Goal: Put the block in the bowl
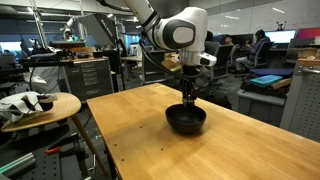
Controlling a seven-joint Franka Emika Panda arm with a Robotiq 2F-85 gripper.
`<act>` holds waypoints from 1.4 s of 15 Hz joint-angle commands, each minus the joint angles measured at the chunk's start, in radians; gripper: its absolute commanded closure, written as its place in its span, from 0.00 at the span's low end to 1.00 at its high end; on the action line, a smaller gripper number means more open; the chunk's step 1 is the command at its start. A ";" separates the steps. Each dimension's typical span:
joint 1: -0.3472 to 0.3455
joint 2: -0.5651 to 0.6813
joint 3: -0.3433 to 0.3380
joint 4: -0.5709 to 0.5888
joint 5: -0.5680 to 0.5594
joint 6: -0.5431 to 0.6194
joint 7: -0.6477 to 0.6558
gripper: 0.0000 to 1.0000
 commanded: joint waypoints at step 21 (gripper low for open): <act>0.013 0.117 -0.039 0.119 -0.010 -0.144 0.068 0.02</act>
